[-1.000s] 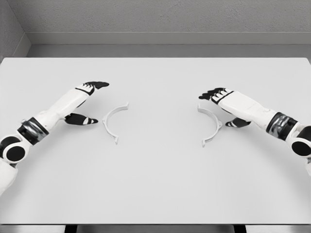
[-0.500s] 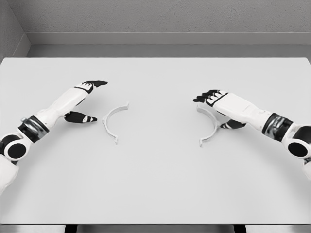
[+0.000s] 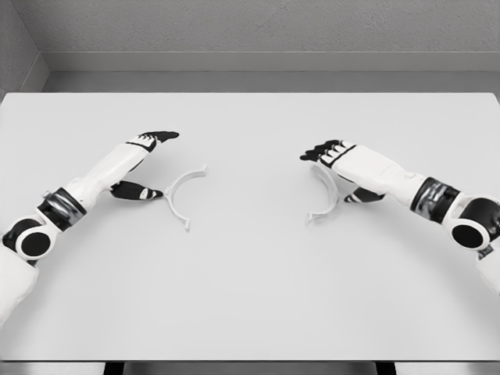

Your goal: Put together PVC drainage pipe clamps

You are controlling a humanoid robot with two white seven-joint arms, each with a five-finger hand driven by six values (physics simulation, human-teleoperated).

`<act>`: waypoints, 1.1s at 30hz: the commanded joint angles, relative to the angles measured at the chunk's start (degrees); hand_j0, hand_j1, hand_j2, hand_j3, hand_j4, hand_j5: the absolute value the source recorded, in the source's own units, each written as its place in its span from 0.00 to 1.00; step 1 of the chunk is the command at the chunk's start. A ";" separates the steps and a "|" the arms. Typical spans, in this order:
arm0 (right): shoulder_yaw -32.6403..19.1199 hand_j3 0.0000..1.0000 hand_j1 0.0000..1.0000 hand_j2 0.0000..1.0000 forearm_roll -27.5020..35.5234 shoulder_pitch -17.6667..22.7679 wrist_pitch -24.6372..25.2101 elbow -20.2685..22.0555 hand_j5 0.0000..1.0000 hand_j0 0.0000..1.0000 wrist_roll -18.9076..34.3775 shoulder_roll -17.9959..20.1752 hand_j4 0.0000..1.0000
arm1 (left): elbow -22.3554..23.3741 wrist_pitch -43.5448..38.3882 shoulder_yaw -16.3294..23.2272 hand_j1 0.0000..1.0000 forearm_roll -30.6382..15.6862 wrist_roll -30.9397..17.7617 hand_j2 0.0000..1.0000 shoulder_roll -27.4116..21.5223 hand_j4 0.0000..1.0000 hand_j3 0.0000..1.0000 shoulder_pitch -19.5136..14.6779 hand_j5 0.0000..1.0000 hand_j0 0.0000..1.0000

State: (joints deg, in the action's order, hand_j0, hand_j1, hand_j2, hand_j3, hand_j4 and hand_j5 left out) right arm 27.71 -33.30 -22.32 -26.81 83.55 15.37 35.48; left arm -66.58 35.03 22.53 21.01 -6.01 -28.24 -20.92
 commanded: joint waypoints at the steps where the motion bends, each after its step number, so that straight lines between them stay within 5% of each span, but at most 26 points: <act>1: 0.42 1.00 1.00 1.00 0.25 -0.09 0.18 0.12 1.00 1.00 0.01 -0.50 1.00 | -0.04 -0.03 -0.03 1.00 -0.35 0.03 1.00 0.47 1.00 1.00 0.00 1.00 1.00; 16: 4.37 1.00 1.00 1.00 0.25 -3.52 4.57 1.44 1.00 1.00 0.01 -2.78 1.00 | -0.83 -0.03 0.06 1.00 -0.35 0.03 1.00 2.57 1.00 1.00 0.70 1.00 1.00; 23: 6.66 1.00 1.00 1.00 0.25 -7.82 4.57 -5.77 1.00 1.00 1.24 -6.39 1.00 | -2.94 -0.03 0.58 1.00 -0.27 0.03 1.00 2.66 1.00 1.00 1.85 1.00 1.00; 33: 7.01 1.00 1.00 1.00 0.16 -9.05 4.49 -8.84 1.00 1.00 1.24 -7.36 1.00 | -5.23 -0.03 1.20 1.00 0.09 0.03 1.00 3.10 1.00 1.00 2.64 1.00 1.00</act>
State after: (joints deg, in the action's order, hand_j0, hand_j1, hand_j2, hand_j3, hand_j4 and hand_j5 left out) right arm 34.65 -33.38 -31.38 -22.34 75.01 16.61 28.39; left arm -71.48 35.02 23.73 21.30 -6.01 -25.27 -18.28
